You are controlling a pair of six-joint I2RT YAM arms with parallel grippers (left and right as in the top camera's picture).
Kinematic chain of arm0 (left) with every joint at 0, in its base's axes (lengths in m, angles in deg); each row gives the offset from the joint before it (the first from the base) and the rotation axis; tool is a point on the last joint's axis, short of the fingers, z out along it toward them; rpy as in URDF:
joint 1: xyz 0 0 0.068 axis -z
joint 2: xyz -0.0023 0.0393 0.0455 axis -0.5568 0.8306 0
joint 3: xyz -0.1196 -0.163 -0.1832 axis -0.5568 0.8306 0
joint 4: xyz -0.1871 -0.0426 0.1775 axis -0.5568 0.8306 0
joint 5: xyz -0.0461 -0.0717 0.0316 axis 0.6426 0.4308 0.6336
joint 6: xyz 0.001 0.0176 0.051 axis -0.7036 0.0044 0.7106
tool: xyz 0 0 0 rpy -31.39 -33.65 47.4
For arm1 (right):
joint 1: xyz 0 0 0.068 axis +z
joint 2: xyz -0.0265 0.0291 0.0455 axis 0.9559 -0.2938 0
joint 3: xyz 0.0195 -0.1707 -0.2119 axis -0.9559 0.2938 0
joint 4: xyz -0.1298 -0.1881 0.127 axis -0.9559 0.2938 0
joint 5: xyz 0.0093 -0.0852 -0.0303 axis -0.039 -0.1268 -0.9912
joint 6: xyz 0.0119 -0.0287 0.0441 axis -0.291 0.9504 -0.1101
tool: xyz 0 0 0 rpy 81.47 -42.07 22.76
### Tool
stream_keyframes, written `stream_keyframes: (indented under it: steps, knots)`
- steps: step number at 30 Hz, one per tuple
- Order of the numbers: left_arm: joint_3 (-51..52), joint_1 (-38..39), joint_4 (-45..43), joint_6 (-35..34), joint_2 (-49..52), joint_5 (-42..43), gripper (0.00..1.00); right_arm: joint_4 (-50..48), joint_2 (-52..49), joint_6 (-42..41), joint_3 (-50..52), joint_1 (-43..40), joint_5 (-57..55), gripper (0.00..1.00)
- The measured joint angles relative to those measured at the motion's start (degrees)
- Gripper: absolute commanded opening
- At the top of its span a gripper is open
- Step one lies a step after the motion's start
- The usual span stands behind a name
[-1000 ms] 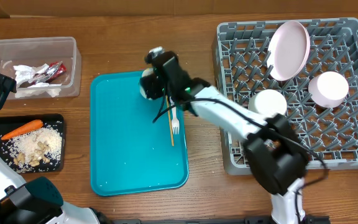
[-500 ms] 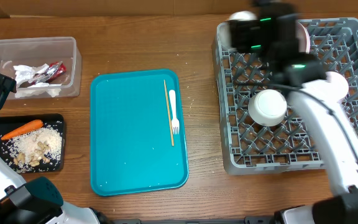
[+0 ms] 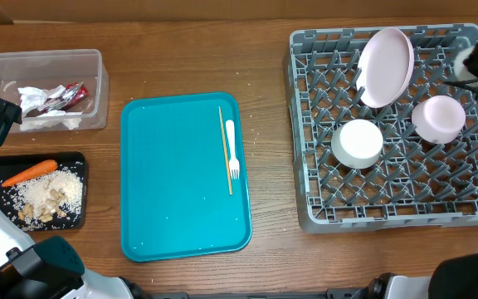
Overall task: Sort waste into correct bins and load items into the dishwasher rack
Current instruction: 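Lift the white cup and carry it to the rack's right edge, then set the white cup down at the rack's right edge and release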
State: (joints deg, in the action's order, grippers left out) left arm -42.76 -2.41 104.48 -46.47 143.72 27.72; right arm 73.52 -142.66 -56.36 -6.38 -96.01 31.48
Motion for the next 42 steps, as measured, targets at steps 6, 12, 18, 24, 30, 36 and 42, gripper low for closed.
stream_keyframes:
  steps: [6, 12, 18, 24, 30, 36, 42]
  knots:
    - [0.0, 0.0, -0.02, 0.0, 0.0, 0.0, 1.0, 1.11, -5.2, -0.57, 0.0, -2.8, -5.68, 0.59]
    - [0.0, 0.0, 0.0, 0.0, 0.0, 0.0, 1.0, 3.89, -10.14, -3.58, 0.0, -5.49, -8.87, 0.59]
    - [0.0, 0.0, 0.0, 0.0, 0.0, 0.0, 1.0, 5.03, -11.41, -6.32, 0.0, -6.91, -12.63, 0.59]
    - [0.0, 0.0, 0.0, 0.0, 0.0, 0.0, 1.0, 6.19, -11.5, -7.21, 0.0, -8.37, -14.21, 0.59]
    - [0.0, 0.0, 0.0, 0.0, 0.0, 0.0, 1.0, 8.68, -13.25, -7.89, 0.37, -8.41, -14.56, 0.59]
    - [0.0, 0.0, 0.0, 0.0, 0.0, 0.0, 1.0, 11.1, -13.97, -8.46, 0.98, -8.41, -15.23, 0.59]
    - [0.0, 0.0, 0.0, 0.0, 0.0, 0.0, 1.0, 13.07, -13.97, -8.83, 0.98, -8.41, -17.16, 0.59]
